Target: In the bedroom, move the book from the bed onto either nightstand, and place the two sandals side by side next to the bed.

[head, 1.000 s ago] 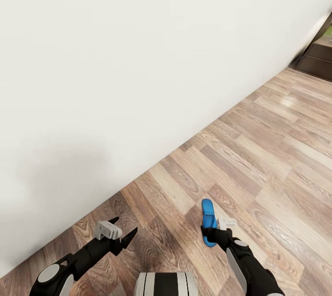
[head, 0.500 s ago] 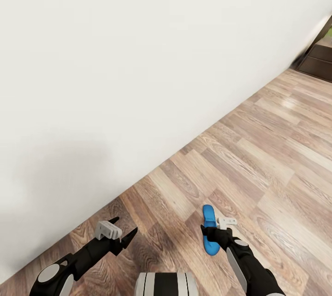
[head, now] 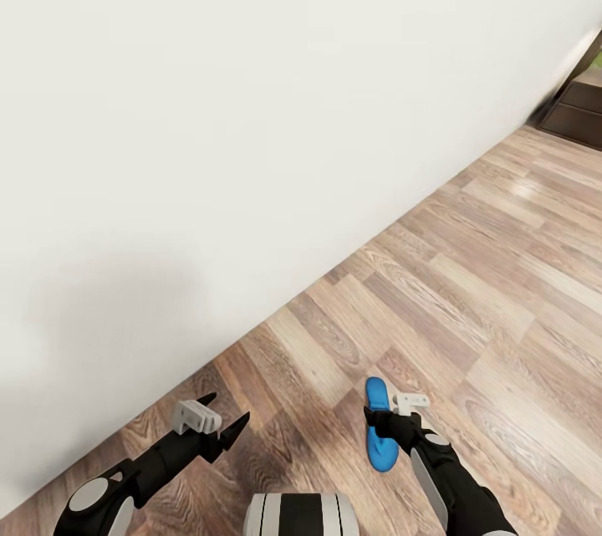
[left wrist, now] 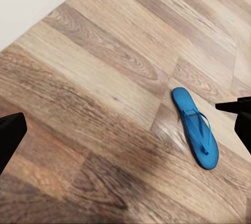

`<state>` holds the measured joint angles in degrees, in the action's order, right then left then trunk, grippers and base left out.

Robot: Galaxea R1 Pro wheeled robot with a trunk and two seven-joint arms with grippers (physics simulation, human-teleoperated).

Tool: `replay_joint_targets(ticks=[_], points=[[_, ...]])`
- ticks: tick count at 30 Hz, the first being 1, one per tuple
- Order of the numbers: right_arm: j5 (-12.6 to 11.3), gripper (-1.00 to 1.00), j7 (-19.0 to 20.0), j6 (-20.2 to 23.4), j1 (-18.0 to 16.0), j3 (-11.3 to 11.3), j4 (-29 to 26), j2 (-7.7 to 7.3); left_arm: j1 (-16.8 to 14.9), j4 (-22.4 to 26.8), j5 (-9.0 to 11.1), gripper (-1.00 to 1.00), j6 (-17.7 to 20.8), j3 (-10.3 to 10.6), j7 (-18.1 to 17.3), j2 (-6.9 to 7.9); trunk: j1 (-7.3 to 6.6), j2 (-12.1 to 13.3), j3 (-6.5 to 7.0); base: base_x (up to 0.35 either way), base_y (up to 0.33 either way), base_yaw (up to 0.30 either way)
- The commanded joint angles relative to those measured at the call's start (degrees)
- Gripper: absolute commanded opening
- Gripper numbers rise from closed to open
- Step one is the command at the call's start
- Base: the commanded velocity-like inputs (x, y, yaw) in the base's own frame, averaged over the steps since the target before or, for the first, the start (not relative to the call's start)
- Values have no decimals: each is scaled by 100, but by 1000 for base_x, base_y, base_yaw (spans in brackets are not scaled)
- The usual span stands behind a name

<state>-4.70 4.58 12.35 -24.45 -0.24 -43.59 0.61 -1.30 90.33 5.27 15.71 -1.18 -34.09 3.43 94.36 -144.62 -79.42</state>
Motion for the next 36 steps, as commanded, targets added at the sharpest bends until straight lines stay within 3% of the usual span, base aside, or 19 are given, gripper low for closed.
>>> replay_joint_targets(ticks=[1,11,19,36], points=[[-49,100,8,31,-2,-3,-9,0,-2,3,57,100,55,-5,-19,0,-1,-1,-4,15,-10,0],[-49,100,-37,31,-4,-3,-9,0,1,3,56,100,55,-5,-19,0,-1,-1,-4,2,-1,0],[-49,100,-451,31,-1,-3,-17,-8,0,3,54,100,55,-5,-19,0,-1,-1,-4,0,0,0],[-49,100,-485,31,-2,-3,-9,-8,-1,3,55,100,55,-5,-12,0,4,-4,-48,0,0,0]])
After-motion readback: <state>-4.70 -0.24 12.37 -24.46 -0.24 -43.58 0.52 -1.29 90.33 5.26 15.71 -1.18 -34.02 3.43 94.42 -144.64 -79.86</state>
